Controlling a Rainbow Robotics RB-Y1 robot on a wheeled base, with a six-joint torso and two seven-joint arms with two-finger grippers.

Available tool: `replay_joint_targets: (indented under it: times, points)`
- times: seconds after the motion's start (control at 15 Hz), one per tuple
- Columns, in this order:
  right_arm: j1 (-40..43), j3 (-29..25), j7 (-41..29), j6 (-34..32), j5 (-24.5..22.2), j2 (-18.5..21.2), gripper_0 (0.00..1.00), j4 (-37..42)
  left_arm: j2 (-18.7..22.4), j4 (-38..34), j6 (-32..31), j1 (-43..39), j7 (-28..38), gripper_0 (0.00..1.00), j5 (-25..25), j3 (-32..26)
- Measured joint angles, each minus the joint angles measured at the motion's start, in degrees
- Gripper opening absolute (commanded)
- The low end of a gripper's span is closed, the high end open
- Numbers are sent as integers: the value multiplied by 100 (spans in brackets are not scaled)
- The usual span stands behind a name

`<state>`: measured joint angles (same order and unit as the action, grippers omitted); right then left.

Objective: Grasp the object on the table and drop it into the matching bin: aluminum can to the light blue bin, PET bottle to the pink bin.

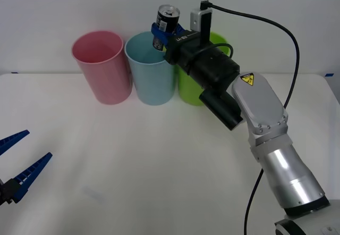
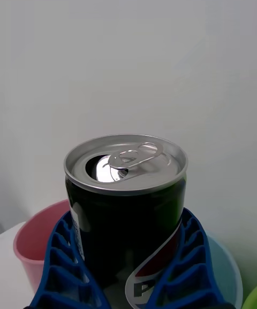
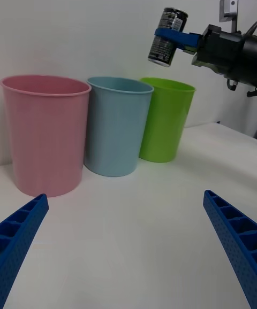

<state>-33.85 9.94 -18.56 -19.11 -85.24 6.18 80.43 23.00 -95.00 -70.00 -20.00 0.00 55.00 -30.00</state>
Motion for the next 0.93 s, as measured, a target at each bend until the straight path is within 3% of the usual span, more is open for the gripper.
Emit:
replay_joint_targets:
  times: [0.53,0.93]
  points:
    - [-1258,-26,116,981,-125,-593,0,-1736,0,0,0,1,0,100,0,0]
    - [-1561,-27,183,1208,-128,-689,0,-2180,0,0,0,1,0,100,0,0]
